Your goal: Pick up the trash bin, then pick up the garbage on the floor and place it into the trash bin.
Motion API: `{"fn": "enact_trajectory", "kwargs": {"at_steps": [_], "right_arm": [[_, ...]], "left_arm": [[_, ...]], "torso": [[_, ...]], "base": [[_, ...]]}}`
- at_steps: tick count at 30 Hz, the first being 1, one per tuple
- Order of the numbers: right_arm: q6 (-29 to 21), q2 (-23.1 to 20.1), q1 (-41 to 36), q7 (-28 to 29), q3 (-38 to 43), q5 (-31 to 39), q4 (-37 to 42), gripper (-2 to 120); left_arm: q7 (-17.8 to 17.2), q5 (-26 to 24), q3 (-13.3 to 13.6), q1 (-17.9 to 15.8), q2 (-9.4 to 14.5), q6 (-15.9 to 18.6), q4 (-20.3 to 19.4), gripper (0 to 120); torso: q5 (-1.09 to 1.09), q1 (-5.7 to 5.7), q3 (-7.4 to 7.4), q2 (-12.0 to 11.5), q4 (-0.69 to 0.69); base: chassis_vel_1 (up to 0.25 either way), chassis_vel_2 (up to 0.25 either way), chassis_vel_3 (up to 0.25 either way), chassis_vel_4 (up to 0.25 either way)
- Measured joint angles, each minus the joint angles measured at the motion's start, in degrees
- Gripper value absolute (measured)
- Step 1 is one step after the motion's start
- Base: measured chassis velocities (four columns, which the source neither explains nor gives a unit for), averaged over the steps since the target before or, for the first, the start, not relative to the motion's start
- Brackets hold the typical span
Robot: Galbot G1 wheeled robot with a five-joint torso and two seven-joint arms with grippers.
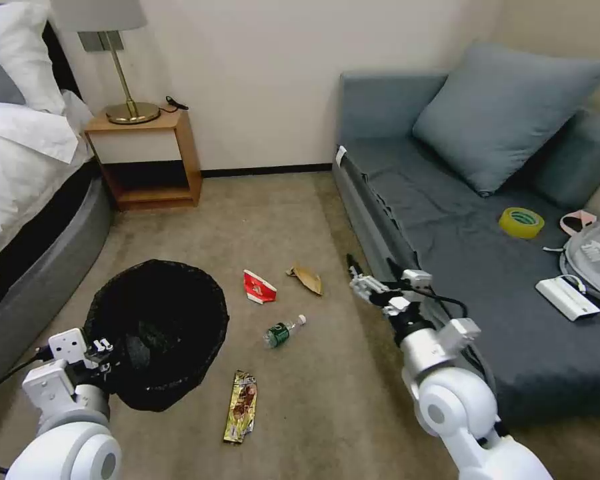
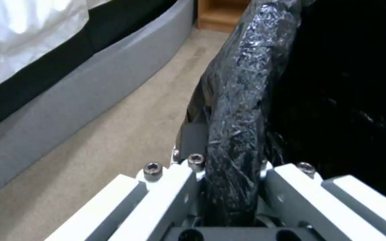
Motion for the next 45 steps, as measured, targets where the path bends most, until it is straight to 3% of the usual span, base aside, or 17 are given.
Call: {"fn": "enact_trajectory", "kwargs": {"at_steps": [6, 12, 27, 45], "right_arm": [[-0.5, -3.8, 7.3, 0.5, -7.8, 1.6, -7.3, 100], [-1.4, -4.7, 11.7, 1.5, -14.4, 4.9, -10.8, 100], [-2.2, -2.0, 20.9, 0.4, -32.6, 9.1, -25.8, 100], [-2.3, 3.6, 24.2, -2.4, -42.0, 10.4, -36.1, 100]], "left_arm": [[0.3, -0.5, -0.8, -0.2, -0.1, 0.0, 0.4, 2], [0.4, -0.7, -2.0, -0.3, -0.4, 0.0, 0.5, 2], [0.8, -0.8, -3.8, -0.9, -1.5, 0.0, 1.0, 2], [1.0, -1.9, -5.8, -0.1, -1.0, -0.4, 0.6, 2]], "torso": [[0.00, 0.00, 0.00, 0.0, 0.00], [-0.01, 0.00, 0.00, 0.0, 0.01], [-0.01, 0.00, 0.00, 0.0, 0.00], [0.00, 0.00, 0.00, 0.0, 0.01]], "base": [[0.000, 0.000, 0.000, 0.000], [0.000, 0.000, 0.000, 0.000], [0.000, 0.000, 0.000, 0.000], [0.000, 0.000, 0.000, 0.000]]}}
